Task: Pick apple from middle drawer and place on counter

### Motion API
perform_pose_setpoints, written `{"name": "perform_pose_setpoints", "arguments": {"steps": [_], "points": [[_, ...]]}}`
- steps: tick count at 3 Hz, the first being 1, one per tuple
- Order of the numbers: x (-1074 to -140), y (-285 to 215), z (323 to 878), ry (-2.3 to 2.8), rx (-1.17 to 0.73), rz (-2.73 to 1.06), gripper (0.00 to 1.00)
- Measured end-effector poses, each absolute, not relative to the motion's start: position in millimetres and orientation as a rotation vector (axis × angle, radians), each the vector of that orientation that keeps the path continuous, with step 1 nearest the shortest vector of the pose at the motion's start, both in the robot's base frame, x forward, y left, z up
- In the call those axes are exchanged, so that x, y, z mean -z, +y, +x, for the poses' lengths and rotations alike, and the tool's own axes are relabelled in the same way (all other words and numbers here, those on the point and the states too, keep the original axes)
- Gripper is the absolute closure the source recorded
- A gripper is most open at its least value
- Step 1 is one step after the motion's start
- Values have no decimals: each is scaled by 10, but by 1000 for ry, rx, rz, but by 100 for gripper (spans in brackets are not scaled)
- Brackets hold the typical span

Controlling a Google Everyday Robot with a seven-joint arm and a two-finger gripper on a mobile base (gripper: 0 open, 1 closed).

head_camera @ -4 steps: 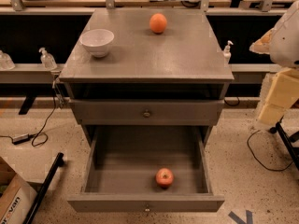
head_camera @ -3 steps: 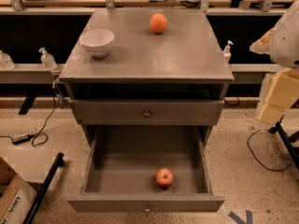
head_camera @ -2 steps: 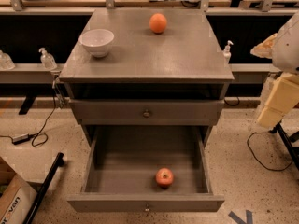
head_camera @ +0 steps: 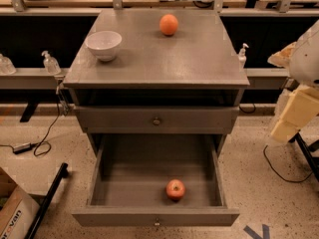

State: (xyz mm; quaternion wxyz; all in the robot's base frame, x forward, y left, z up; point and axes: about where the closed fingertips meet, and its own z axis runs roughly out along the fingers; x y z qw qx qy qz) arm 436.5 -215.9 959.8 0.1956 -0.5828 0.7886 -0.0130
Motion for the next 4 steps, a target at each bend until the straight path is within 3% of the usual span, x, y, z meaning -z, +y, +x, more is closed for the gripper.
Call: {"name": "perform_pose_setpoints", "arguments": {"steps": [3, 4], "points": [[-8425, -1817, 4523, 2139, -190, -1538, 0], [-7969, -1749, 4710, 2151, -379, -1458, 0]]}}
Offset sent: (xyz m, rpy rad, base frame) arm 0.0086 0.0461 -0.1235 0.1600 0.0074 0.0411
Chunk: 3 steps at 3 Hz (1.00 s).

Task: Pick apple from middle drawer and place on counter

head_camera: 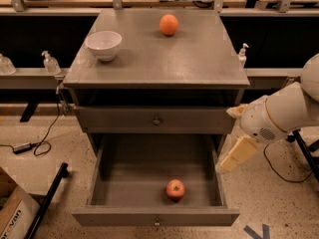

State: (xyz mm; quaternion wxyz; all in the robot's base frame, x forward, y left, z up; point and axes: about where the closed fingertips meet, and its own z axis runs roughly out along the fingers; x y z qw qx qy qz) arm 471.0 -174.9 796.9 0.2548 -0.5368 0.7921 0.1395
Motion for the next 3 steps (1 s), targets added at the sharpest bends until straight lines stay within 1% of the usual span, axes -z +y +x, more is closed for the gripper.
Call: {"name": "perform_pose_setpoints", "arguments": {"steps": [1, 3], "points": [[-8029, -1764, 4677, 2160, -343, -1478, 0], [-7595, -1603, 4687, 2094, -458, -1346, 0]]}}
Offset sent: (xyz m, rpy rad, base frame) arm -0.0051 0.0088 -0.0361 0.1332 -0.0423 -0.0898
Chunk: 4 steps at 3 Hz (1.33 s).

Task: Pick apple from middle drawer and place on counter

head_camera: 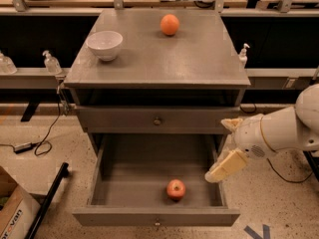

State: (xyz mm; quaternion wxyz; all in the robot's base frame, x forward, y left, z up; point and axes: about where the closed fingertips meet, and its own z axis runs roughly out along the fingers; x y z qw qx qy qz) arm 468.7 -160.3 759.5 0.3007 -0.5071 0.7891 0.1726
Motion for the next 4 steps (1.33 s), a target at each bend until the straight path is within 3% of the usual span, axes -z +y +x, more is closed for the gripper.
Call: {"name": "perform_pose_setpoints", "arguments": {"steps": [4], "points": [[-6830, -1345, 4888, 2098, -598, -1223, 0]]}}
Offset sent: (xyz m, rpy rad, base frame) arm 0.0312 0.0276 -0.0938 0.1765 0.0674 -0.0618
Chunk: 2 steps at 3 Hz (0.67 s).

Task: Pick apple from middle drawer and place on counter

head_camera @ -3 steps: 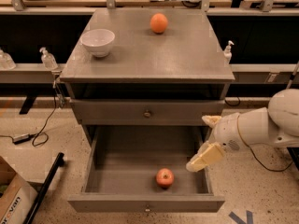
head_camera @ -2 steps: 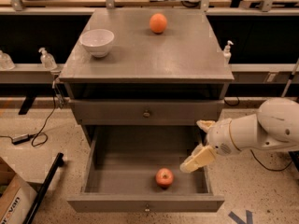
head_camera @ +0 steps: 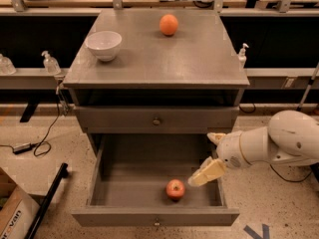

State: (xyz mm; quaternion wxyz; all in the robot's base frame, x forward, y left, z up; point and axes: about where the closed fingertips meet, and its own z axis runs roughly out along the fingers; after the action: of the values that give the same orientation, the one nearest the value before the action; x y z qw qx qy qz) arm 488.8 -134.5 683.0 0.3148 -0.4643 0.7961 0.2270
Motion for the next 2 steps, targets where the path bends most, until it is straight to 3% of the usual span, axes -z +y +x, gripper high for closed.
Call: {"name": "perform_pose_setpoints", "arguments": {"steps": [2], "points": [[-5988, -923, 5099, 2089, -654, -1195, 0]]}}
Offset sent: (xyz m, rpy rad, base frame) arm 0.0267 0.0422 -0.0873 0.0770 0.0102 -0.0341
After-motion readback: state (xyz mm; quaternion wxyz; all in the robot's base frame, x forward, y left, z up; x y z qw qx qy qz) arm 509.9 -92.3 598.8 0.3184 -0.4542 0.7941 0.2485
